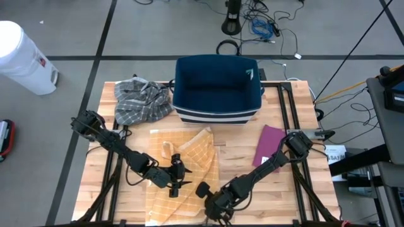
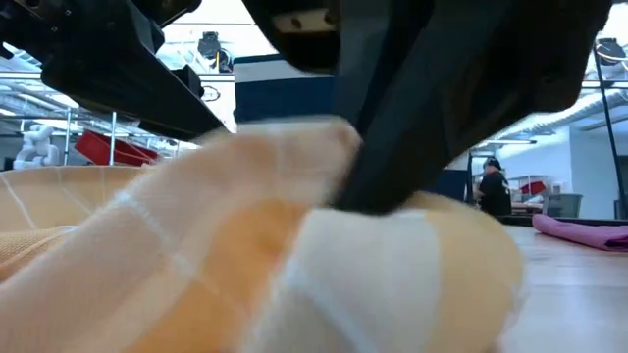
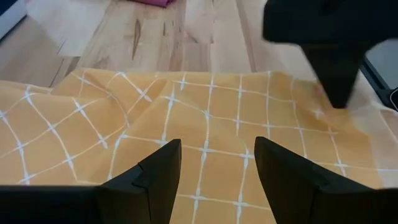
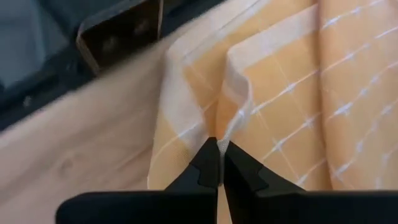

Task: Fold towel
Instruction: Fold the yellow towel

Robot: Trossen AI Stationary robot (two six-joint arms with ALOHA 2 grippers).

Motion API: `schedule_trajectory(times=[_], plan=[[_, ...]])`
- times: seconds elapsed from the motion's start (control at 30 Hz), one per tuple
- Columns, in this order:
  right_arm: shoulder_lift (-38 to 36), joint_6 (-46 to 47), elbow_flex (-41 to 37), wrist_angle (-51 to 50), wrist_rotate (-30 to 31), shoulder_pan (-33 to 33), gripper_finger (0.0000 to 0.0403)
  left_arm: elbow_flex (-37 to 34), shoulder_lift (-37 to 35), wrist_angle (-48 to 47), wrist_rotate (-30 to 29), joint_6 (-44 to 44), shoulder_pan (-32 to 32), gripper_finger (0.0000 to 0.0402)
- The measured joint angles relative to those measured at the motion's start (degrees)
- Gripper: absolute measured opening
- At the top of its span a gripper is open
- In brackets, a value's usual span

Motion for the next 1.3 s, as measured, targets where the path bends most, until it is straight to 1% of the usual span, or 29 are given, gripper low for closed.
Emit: schedule_trajectory(times=[0.1, 0.37, 0.53, 0.6, 0.9, 1.07, 1.2, 1.3], plan=[[-0.27, -1.83, 0.0, -1.1, -3.47, -1.34, 0.0002, 0.0, 0.0, 0.01, 0.0, 0.02, 0.0, 0.0211], [-0.27, -8.41, 0.02, -4.13, -9.77, -4.25, 0.0001, 0.0, 0.0, 0.36, 0.0, 0.13, 0.0, 0.0211], [-0.29, -11.95, 0.02, -5.17, -15.54, -6.0, 0.0001, 0.0, 0.0, 0.44, 0.09, 0.17, 0.24, 0.0211], [-0.29, -13.69, 0.02, -5.18, -16.92, -6.38, 0.0, 0.0, 0.0, 0.44, 0.1, 0.17, 0.53, 0.0211], [-0.47, -21.47, 0.02, -7.32, -17.26, -6.48, 0.0, 0.0, 0.0, 0.44, 0.11, 0.15, 1.46, 0.0211], [-2.07, -26.25, 0.04, -6.21, -17.53, -6.61, 0.0, 0.0, 0.0, 0.44, 0.11, 0.11, 2.57, 0.0211], [-4.12, -28.6, 0.01, -7.9, -20.33, -6.64, 0.0, 0.0, 0.0, 0.45, 1.05, -0.05, 3.24, 0.0211], [-6.49, -30.04, -1.51, -8.06, -21.86, -6.76, 0.0, 0.0, 0.0, 0.45, 1.55, -0.04, 3.32, 0.0211]])
